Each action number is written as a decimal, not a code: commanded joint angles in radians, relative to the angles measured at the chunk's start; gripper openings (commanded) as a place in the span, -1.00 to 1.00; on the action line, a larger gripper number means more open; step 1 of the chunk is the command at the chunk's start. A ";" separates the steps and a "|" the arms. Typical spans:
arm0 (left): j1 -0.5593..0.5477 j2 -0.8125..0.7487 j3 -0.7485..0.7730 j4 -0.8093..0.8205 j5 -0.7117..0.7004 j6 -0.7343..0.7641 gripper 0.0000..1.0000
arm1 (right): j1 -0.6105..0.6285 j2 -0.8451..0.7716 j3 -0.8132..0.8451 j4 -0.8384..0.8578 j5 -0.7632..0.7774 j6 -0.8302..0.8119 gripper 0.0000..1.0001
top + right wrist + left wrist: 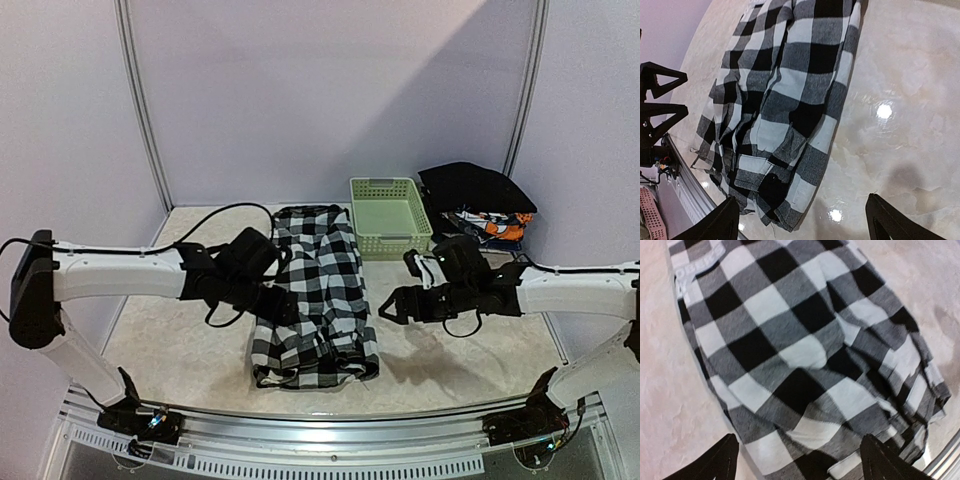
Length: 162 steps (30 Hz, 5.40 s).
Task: Fold and stack the mixed laundry pile
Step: Adjust the rectangle-folded shirt at the center of the board, then pick up the rectangle-folded shirt.
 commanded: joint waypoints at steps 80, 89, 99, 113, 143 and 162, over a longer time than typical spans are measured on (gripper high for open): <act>-0.229 -0.082 -0.105 -0.280 -0.057 -0.246 0.16 | 0.099 0.364 -0.008 0.163 -0.137 0.081 0.50; -0.249 -0.205 -0.200 -0.260 -0.084 -0.270 0.64 | 0.143 0.302 -0.064 0.152 -0.118 0.116 0.42; -0.248 -0.221 -0.335 -0.056 -0.058 -0.304 0.38 | 0.169 0.295 -0.111 0.174 -0.109 0.155 0.08; -0.246 -0.249 -0.416 0.066 -0.026 -0.347 0.33 | 0.178 0.324 -0.148 0.265 -0.116 0.176 -0.27; -0.277 -0.162 -0.478 0.221 0.113 -0.409 -1.00 | 0.192 0.340 -0.200 0.429 -0.175 0.236 -1.00; -0.429 -0.428 -0.283 -0.191 -0.124 -0.418 -1.00 | 0.255 -0.054 -0.084 0.000 -0.025 0.173 -1.00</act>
